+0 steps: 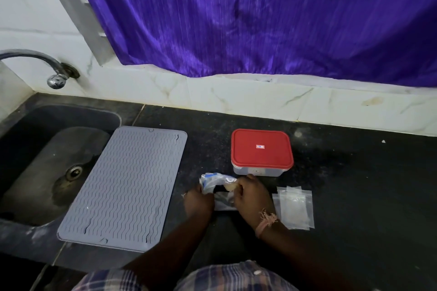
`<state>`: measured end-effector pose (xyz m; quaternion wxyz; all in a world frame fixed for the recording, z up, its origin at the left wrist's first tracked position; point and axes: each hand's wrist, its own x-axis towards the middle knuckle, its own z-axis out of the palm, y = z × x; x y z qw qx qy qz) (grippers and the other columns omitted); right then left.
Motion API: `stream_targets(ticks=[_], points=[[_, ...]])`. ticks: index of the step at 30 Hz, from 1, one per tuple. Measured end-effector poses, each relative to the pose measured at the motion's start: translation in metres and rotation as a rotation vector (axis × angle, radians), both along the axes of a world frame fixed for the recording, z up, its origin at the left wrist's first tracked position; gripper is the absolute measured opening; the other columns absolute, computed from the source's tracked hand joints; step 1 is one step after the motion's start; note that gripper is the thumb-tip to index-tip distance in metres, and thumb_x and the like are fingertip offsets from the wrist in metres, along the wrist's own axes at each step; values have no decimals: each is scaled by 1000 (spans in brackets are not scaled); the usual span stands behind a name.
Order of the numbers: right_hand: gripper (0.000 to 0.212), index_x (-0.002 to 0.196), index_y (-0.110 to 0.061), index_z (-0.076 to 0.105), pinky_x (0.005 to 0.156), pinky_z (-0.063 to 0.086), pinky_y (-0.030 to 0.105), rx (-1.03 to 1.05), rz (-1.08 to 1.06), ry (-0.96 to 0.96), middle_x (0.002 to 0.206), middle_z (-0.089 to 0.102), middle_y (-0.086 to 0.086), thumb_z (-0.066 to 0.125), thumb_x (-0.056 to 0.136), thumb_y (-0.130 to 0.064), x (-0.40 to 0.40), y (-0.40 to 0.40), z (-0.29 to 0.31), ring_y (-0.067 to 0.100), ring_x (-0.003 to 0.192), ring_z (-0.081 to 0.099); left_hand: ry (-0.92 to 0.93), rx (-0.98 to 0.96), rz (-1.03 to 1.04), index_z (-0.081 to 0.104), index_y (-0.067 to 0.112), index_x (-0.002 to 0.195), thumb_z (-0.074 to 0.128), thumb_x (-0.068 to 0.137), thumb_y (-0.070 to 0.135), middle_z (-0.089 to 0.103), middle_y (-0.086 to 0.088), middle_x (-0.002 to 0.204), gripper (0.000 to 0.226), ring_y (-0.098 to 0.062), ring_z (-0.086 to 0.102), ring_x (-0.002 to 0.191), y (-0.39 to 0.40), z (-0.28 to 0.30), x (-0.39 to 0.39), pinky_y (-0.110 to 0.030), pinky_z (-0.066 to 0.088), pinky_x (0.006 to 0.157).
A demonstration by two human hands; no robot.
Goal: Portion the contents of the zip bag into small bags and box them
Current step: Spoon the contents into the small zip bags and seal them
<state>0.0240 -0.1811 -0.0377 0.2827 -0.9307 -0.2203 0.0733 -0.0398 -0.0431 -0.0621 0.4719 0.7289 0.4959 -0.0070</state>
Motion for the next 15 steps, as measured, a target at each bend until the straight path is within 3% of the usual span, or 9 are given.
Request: stream_targets(ticks=[4, 9, 12, 15], points=[[10, 77, -16, 61, 75, 51, 35, 39, -68, 83, 85, 62, 2, 57, 86, -19, 1, 8, -1, 17, 81, 60, -27, -59, -31, 71, 12, 118, 62, 95, 13, 74, -13, 105, 25, -27, 70, 95, 0, 9, 4, -35, 55, 80], [16, 77, -15, 74, 72, 54, 28, 109, -245, 285, 76, 72, -1, 60, 83, -14, 13, 12, -3, 10, 71, 64, -34, -110, -45, 74, 11, 117, 64, 90, 12, 76, -12, 103, 29, -28, 72, 97, 9, 9, 12, -45, 59, 92], [14, 77, -13, 72, 71, 50, 27, 70, -207, 222, 79, 71, 3, 60, 84, -12, 10, 15, -5, 16, 75, 64, -63, -124, -48, 75, 9, 115, 63, 89, 10, 77, -13, 101, 29, -29, 72, 95, 12, 8, 14, -47, 59, 91], [16, 81, -14, 76, 72, 49, 25, 119, -321, 363, 81, 72, 2, 60, 85, -12, 12, 14, -8, 16, 79, 67, -99, -157, -39, 75, 6, 115, 63, 88, 6, 76, -13, 97, 30, -29, 72, 93, 13, 13, 17, -47, 60, 90]])
